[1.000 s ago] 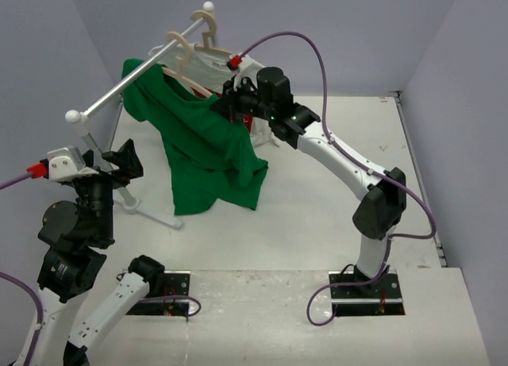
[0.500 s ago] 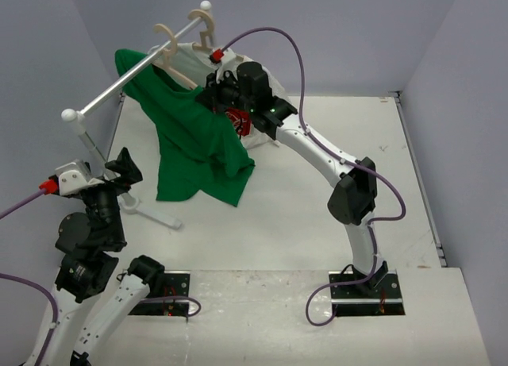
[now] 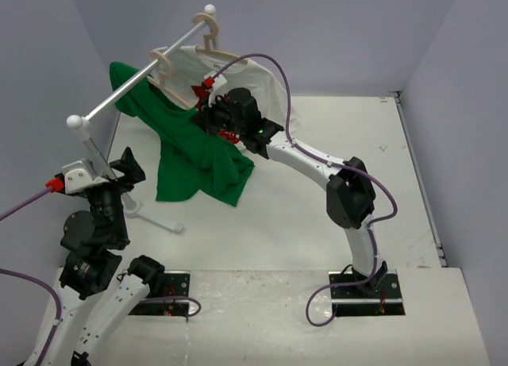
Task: Place the t-shirt on the hanger
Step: Place the hanger at the clothesline, then reset both arms
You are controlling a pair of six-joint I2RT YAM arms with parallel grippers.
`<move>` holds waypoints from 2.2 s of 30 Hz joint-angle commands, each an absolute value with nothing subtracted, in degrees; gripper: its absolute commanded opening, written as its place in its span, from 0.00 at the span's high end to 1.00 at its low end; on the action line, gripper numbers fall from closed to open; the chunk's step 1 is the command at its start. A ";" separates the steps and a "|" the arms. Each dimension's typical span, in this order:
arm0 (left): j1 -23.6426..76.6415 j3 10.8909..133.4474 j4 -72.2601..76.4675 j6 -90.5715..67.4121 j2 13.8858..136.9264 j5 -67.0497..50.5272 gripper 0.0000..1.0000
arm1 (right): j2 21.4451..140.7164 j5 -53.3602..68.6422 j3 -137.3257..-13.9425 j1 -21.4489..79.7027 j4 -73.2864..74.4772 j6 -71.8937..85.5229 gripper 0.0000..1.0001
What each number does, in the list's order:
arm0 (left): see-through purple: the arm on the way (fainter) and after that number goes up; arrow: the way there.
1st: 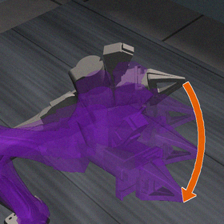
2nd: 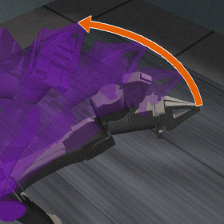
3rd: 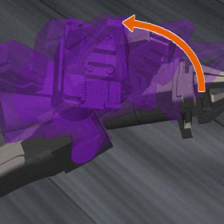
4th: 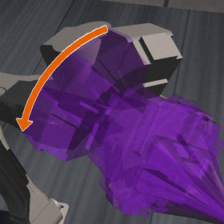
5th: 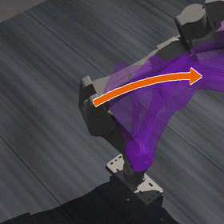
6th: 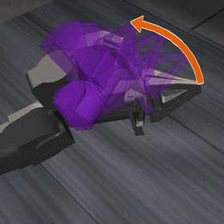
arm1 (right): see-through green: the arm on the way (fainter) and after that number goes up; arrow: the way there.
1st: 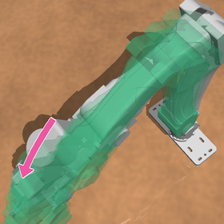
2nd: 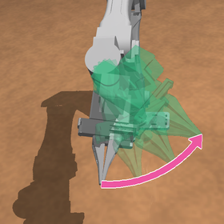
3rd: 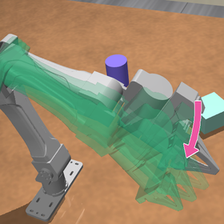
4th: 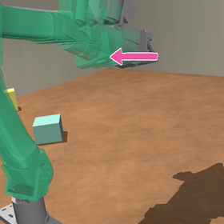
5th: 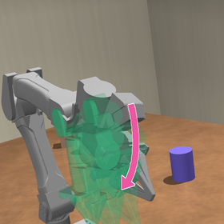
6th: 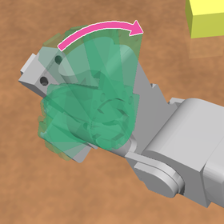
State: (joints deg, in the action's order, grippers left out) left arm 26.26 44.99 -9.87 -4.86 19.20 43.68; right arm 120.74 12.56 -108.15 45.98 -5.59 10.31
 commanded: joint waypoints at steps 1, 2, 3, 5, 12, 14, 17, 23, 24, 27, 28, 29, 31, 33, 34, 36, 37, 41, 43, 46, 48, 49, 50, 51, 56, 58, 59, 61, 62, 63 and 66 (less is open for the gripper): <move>25.93 43.86 -6.94 -4.39 20.31 43.77 0.00 | 117.25 10.98 -106.79 46.50 -8.34 11.43 0.99; 25.93 43.77 -6.86 -4.31 20.56 43.77 0.00 | 117.33 10.99 -106.96 46.58 -8.09 11.51 0.93; 25.93 43.77 -6.86 -4.22 20.91 43.77 0.00 | 117.33 10.90 -107.22 46.67 -7.74 11.51 0.86; 25.93 44.21 -7.45 -4.38 22.35 43.83 0.00 | 116.32 8.78 -107.79 46.58 -5.84 10.94 0.71; 25.75 45.02 -9.07 -4.46 24.76 39.34 0.00 | 104.54 2.83 -104.32 46.41 -1.52 7.85 0.33; 25.75 45.22 -9.88 -4.26 25.03 35.02 0.00 | 100.14 2.15 -101.49 46.41 0.44 7.51 0.25; 25.71 46.48 -12.83 -3.81 25.05 28.31 0.00 | 91.95 -1.27 -96.94 46.36 4.44 8.56 0.08; 25.75 46.94 -25.37 -10.30 28.30 29.99 0.00 | 64.51 -24.16 -76.22 46.32 14.98 13.43 0.01; 25.75 46.15 -25.96 -11.19 28.43 30.97 0.00 | 59.39 -26.65 -71.12 46.36 15.59 13.01 0.01; 25.72 42.83 -26.60 -13.62 27.66 34.20 0.00 | 45.30 -37.86 -62.47 46.32 18.64 11.93 0.01; 25.75 42.10 -26.63 -14.38 27.07 35.30 0.00 | 41.29 -41.06 -61.45 46.32 21.71 12.17 0.01; 25.73 41.63 -26.77 -14.99 26.39 36.49 0.00 | 39.33 -43.86 -61.53 46.32 27.06 13.41 0.01; 25.66 41.01 -28.05 -17.52 25.51 39.74 0.00 | 35.33 -47.82 -62.93 46.32 35.98 17.21 0.01; 25.62 40.59 -28.95 -18.48 24.59 42.40 0.00 | 33.05 -48.91 -64.15 46.32 43.39 21.14 0.01; 25.58 40.21 -29.35 -18.80 23.84 43.14 0.00 | 31.40 -49.70 -64.91 46.34 46.87 23.37 0.01; 25.58 39.61 -28.91 -18.64 22.31 43.47 0.00 | 29.59 -50.56 -65.72 46.37 50.95 26.01 0.01; 25.55 39.40 -28.51 -18.23 21.65 43.45 0.00 | 28.31 -51.53 -65.36 46.35 51.73 26.19 0.01; 25.40 37.67 -25.47 -15.29 19.31 39.76 0.00 | 23.46 -54.29 -63.70 46.32 54.89 26.87 0.01; 25.40 37.35 -25.18 -14.95 18.22 39.34 0.00 | 21.62 -55.59 -61.89 46.32 55.02 26.09 0.01; 25.40 36.75 -24.82 -15.06 17.21 39.35 0.00 | 19.40 -57.04 -60.16 46.32 55.02 25.87 0.01; 25.38 36.53 -24.49 -14.77 16.98 39.09 0.00 | 18.32 -56.78 -59.75 46.32 55.02 25.96 0.01; 25.31 36.34 -24.33 -14.77 17.09 38.97 0.00 | 17.29 -56.40 -59.26 46.32 55.00 26.11 0.01; 25.31 36.04 -24.21 -14.77 17.33 38.68 0.00 | 16.57 -56.22 -58.84 46.32 54.88 26.17 0.01; 25.31 35.85 -23.97 -14.60 17.53 38.19 0.00 | 15.96 -55.97 -58.42 46.32 54.78 26.16 0.01; 25.31 35.25 -23.20 -13.89 18.25 35.95 0.00 | 14.45 -54.44 -57.20 46.37 53.98 25.87 0.01; 25.31 35.14 -23.12 -13.89 18.26 35.77 0.00 | 14.43 -54.06 -57.10 46.32 53.38 25.55 0.01; 25.31 35.09 -23.12 -13.89 18.15 35.77 0.00 | 14.48 -54.05 -57.00 46.32 53.11 25.44 0.01; 25.23 34.95 -23.04 -13.89 17.98 35.61 0.00 | 14.83 -53.77 -56.83 46.32 52.62 25.32 0.01; 25.24 34.79 -22.91 -13.87 17.93 35.32 0.00 | 15.04 -53.53 -56.67 46.32 52.42 25.19 0.01; 25.31 34.72 -22.76 -13.80 17.93 34.89 0.00 | 15.12 -53.53 -56.60 46.32 52.21 25.05 0.01; 25.31 34.61 -22.65 -13.80 18.00 34.18 0.00 | 15.85 -53.90 -56.30 46.32 51.36 25.11 0.01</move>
State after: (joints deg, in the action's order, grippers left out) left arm 25.87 35.36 -25.36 -15.20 17.82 35.55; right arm 14.59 -53.08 -56.97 46.17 54.35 24.65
